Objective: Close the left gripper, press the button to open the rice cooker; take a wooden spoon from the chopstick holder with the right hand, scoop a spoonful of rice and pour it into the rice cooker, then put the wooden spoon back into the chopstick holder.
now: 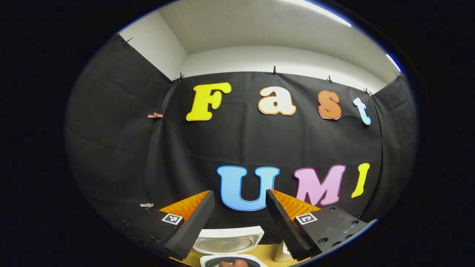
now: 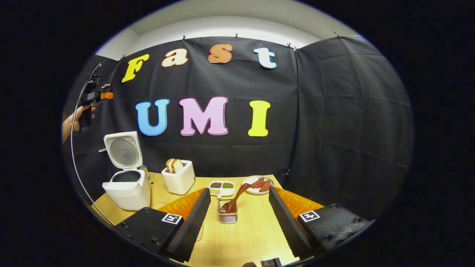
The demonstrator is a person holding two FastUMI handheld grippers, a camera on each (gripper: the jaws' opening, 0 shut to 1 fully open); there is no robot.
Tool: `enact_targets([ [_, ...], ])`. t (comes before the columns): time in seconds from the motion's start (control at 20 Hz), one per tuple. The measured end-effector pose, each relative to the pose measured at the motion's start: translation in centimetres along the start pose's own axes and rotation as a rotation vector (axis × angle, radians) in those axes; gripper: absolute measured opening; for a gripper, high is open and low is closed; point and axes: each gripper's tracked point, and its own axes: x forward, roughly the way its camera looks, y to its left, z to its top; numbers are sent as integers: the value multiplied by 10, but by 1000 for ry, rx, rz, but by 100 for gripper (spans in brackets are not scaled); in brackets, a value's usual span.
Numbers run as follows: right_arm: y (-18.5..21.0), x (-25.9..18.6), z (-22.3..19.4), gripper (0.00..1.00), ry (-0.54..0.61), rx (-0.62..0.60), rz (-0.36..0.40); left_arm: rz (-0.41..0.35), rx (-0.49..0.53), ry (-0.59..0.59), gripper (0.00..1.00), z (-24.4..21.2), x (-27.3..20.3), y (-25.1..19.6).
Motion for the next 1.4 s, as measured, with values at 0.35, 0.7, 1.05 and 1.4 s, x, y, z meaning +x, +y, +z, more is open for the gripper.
enact_targets([
  [0.35, 29, -47, 10, 99, -25, -40, -107, -48, -25, 78, 95, -72, 76, 15],
  [0.7, 25, -71, 6, 98, -19, -31, -224, -8, 52, 237, 95, -163, 130, 25],
  [1.05, 27, -72, -2, 98, -6, -32, -236, 48, 5, 386, 96, -220, 125, 39],
  [1.4, 31, -58, 3, 98, 1, -11, -165, 32, -8, 431, 98, -217, 80, 26],
])
